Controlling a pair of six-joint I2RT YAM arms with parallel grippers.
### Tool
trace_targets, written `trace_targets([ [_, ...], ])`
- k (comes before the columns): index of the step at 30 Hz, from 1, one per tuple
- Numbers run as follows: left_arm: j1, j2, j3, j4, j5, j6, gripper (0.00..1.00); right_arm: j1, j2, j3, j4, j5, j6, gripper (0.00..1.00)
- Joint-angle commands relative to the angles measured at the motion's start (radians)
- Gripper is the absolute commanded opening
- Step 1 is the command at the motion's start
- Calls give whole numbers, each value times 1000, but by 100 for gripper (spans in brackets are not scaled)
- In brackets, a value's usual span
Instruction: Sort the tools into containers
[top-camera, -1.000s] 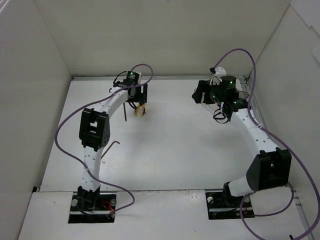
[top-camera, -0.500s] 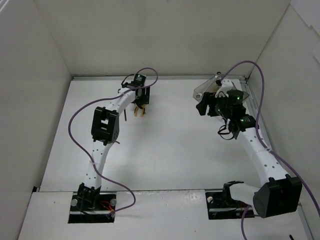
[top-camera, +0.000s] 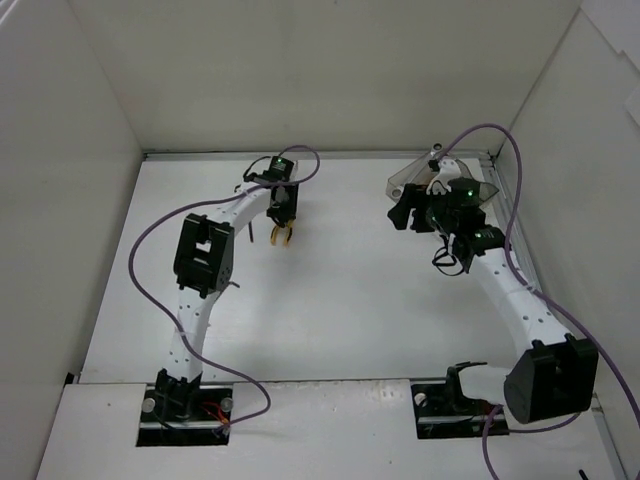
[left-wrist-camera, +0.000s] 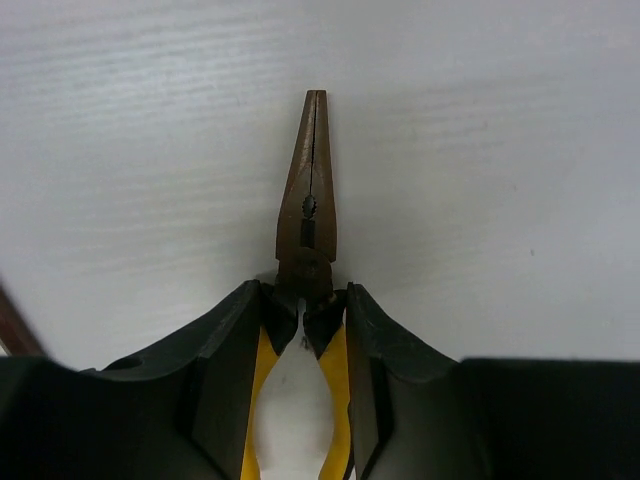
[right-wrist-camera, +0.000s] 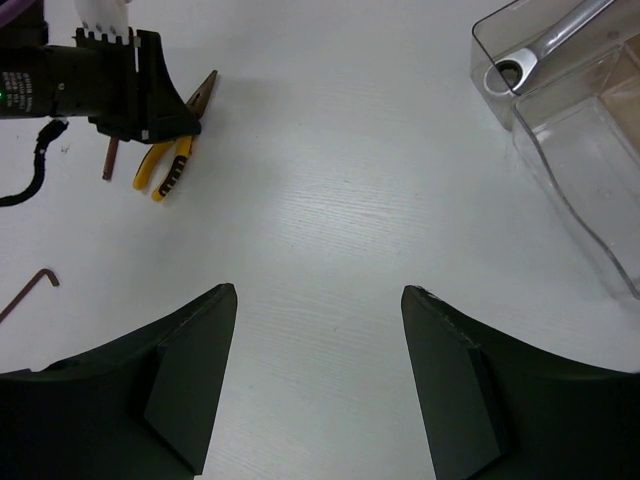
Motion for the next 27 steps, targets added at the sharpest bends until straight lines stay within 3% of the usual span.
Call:
trace_targets([
  [1,28,-220,-85,121,143,-33,0,18,56,52,98,-52,77,64],
  [13,70,-538,-327,380,474,-303,0,233,180,179,187,44,157,65],
  [19,70,-670,-489,525,545,-415,0,329,211,230,274,138,237,67],
  [27,36,-779,-621,627,562,-397,0,406,304,334,325,225,294,65],
])
